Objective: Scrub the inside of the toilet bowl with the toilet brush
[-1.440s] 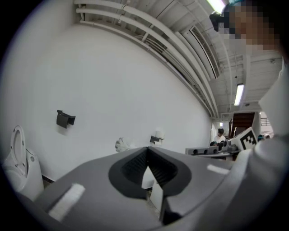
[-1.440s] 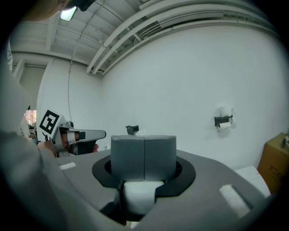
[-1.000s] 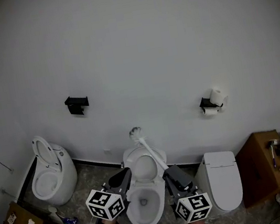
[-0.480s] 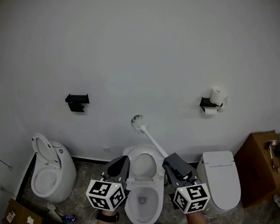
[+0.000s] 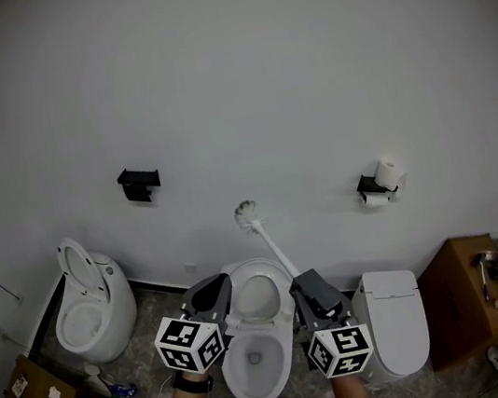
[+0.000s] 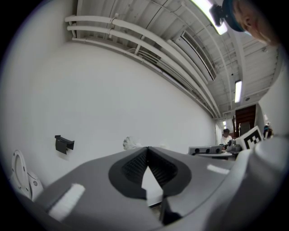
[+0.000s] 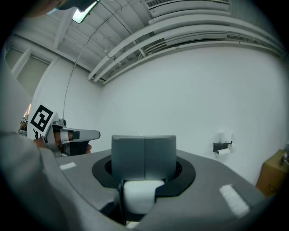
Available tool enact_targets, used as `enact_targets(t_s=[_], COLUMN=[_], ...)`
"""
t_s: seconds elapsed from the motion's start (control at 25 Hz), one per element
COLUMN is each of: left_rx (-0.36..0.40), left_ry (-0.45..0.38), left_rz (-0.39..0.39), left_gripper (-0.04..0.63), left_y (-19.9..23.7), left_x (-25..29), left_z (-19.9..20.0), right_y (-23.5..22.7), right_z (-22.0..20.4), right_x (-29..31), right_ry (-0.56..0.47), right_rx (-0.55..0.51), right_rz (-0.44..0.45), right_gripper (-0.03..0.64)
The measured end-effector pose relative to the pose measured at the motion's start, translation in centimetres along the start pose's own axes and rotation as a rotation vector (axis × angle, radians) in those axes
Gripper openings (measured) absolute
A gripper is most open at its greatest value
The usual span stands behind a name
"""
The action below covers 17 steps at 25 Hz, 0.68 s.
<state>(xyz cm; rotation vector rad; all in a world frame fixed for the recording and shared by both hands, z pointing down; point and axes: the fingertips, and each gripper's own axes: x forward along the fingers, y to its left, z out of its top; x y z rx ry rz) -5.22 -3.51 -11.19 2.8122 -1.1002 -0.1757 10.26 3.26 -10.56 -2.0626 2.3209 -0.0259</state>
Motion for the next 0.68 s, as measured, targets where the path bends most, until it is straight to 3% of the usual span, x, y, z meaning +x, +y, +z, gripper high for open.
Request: enact_targets(t_s=[0.68], left_rx=[0.013], left_ry=[-0.008], left_rz=[0.004], left_gripper=[0.005], left_y=[0.28], left_x=[0.22], left_z=[0.19], right_y=[0.28], right_z=[0.27], right_x=[0.64], right_ry=[-0.008], right_rx=[-0.005], right_rz=[0.004], right_gripper=[0.164])
